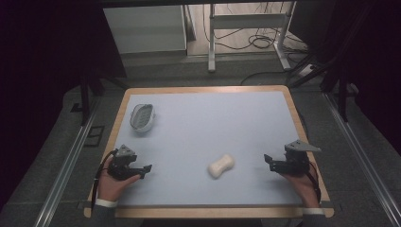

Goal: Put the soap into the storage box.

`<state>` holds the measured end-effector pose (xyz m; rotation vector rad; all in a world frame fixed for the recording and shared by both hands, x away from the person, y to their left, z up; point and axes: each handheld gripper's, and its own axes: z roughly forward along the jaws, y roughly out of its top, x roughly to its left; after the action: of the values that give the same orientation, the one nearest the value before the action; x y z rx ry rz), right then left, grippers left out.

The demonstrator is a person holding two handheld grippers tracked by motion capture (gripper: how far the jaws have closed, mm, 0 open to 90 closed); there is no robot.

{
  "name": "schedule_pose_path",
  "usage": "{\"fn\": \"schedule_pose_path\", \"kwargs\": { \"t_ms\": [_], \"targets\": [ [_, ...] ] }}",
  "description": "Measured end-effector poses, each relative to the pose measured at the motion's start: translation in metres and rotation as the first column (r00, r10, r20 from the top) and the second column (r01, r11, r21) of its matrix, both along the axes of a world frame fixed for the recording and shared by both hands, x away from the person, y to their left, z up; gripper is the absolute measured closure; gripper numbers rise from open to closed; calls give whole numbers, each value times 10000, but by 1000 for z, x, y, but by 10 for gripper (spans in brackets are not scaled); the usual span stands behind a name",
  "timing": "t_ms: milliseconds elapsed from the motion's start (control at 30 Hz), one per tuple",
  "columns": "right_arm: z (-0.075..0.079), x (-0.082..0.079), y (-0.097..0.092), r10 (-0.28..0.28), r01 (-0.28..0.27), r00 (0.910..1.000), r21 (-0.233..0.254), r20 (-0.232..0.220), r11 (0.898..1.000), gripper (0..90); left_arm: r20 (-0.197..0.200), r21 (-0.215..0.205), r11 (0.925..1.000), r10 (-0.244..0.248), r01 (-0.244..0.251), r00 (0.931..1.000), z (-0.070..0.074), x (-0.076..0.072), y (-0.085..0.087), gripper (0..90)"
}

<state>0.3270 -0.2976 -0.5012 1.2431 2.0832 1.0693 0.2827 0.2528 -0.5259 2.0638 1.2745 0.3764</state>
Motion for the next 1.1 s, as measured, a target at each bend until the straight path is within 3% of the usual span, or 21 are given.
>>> {"fn": "schedule_pose_path", "kwargs": {
  "t_ms": [133,233,533,633,667,800,1100],
  "targets": [
    [0,-1,-2,15,-16,10000,54,18,10000,91,-2,-15,10000,-23,23,10000,2,0,-1,228],
    [0,-2,-4,78,-74,9999,442,-95,9990,91,102,68,10000,-49,48,9999,6,-1,-3,230],
    [-5,-1,-11,-54,64,9997,413,-227,9991,93,155,231,9997,73,-76,9999,8,-1,-5,230],
    [-4,-2,-15,-170,182,9996,618,-203,9979,94,126,411,9990,175,-180,9998,11,-3,-8,227],
    [-3,-3,-16,-174,187,9997,686,-192,9975,94,167,559,9983,178,-187,9997,14,-4,-9,225],
    [0,-5,-16,-184,190,9998,798,-80,9966,94,460,490,9985,205,-227,9987,28,-12,-12,226],
    [-1,-6,-8,-139,140,9999,199,-70,9997,94,280,515,9986,-99,84,9996,38,-7,-15,228]
  ]
}}
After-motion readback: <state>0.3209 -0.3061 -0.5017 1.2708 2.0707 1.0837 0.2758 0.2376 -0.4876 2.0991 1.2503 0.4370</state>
